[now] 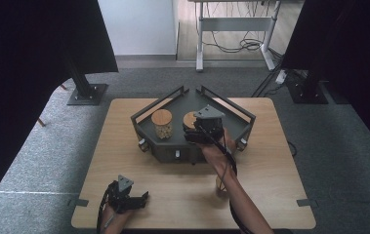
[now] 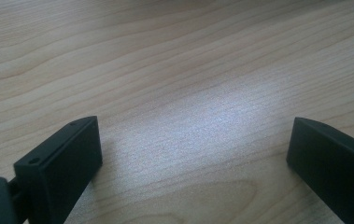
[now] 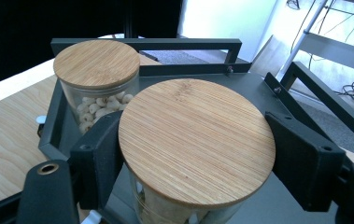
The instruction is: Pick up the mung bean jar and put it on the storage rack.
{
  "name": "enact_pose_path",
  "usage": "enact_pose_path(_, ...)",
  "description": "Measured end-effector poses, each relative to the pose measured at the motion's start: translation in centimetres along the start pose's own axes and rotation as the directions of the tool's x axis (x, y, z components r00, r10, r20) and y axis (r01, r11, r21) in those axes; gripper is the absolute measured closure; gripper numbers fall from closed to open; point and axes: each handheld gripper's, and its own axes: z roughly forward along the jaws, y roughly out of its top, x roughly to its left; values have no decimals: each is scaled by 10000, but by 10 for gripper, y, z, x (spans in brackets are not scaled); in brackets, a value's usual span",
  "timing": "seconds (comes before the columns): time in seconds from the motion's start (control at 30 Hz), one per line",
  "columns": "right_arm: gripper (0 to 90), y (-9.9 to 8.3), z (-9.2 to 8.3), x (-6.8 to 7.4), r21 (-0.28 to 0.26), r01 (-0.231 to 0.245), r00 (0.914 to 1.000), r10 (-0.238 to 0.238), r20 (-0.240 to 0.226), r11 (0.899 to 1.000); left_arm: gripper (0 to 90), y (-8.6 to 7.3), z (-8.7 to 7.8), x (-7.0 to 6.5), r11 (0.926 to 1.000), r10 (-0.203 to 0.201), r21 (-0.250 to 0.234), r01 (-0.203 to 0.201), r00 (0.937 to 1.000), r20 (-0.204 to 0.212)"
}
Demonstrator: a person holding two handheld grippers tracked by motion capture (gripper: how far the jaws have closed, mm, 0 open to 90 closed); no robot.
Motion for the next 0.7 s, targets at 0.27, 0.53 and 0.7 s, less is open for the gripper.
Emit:
enact_pose_path(0.27,233,1,9,-1,100,55,9999,-57,119,9999,30,0,0,0,10000,1,-1,-1,10000,0)
enact_pose_path(0.53,233,-1,19,0,168,57,9998,-60,186,9998,30,0,0,0,10000,12,-3,-12,10000,-4)
enact_pose_path(0.7,233,-2,25,0,257,30,9998,-34,184,9997,29,0,0,0,10000,17,-3,-17,10000,-6)
